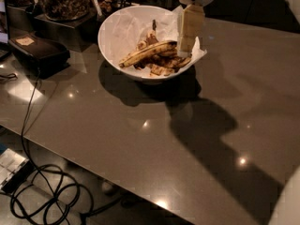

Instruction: Pick banana from white bowl

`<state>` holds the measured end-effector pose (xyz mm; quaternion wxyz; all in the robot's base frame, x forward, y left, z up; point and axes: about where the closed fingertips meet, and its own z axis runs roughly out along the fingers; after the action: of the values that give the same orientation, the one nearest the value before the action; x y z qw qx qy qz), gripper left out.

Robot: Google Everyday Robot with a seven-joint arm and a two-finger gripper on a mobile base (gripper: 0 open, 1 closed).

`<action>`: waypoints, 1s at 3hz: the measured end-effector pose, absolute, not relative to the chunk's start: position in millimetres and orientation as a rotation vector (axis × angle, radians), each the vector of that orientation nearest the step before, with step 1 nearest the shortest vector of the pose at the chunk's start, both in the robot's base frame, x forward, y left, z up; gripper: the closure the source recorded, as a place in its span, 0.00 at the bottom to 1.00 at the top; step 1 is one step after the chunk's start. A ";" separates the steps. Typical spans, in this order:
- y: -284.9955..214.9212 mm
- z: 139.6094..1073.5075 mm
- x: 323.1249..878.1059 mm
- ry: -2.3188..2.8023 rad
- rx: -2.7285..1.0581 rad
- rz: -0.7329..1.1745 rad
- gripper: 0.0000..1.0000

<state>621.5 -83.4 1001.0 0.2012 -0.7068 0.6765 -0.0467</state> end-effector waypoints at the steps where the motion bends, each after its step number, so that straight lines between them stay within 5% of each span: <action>1: -64.6 997.5 644.5 1.861 -2.022 -0.130 0.00; 3: -32.8 985.8 675.2 1.803 -2.099 -0.109 0.18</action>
Offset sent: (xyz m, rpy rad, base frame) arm 0.0497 0.0491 -0.0122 -0.0706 0.0892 0.1287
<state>675.2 -32.8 985.8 0.1853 -0.7448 0.6398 -0.0387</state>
